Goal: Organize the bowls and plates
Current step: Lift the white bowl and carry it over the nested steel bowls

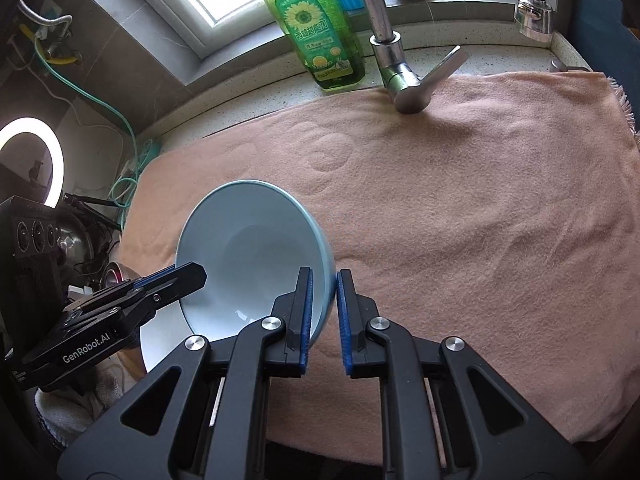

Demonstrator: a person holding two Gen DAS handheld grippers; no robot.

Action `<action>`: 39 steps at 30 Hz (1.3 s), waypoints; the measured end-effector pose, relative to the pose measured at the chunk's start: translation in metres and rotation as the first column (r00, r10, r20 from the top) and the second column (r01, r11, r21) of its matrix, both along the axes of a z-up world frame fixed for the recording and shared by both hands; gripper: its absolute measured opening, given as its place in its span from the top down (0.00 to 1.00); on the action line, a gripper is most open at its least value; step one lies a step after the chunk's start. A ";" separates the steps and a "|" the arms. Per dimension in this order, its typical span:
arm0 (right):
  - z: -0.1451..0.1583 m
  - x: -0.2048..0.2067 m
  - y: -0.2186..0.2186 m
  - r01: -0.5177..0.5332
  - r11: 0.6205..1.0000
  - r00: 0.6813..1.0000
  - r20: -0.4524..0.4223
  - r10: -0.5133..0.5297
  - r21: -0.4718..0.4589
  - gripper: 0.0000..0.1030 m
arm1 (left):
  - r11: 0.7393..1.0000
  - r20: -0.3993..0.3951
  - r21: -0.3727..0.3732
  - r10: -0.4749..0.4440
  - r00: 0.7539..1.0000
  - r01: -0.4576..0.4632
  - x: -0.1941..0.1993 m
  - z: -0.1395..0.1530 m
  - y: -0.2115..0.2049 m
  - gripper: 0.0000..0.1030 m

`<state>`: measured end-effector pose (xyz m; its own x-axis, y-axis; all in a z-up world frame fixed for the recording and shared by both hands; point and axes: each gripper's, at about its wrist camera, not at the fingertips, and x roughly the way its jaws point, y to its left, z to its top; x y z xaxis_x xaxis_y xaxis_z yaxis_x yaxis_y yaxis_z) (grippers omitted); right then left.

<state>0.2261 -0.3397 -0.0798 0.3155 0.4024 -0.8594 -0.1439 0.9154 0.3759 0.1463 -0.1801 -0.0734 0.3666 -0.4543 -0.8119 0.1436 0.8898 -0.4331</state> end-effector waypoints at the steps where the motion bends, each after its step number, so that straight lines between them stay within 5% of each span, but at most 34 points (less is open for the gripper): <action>1: 0.002 -0.001 0.006 -0.006 1.000 1.000 0.003 0.006 0.001 0.88 | 1.000 0.003 -0.002 0.005 1.000 -0.005 -0.002 0.003 0.005 0.90; 18: 0.028 -0.023 0.116 -0.151 0.988 0.988 0.035 0.151 0.004 0.88 | 0.991 0.040 -0.017 0.133 0.990 -0.133 -0.041 0.026 0.108 0.90; 39: 0.034 -0.045 0.236 -0.338 0.941 0.940 0.049 0.337 0.007 0.88 | 0.951 0.035 -0.023 0.310 0.950 -0.309 -0.082 0.029 0.216 0.90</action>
<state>0.1814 -0.1042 -0.0456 0.1986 0.5051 -0.8399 -0.4613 0.8043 0.3746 0.0645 0.0356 -0.0440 0.5218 -0.3271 -0.7879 -0.1208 0.8859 -0.4478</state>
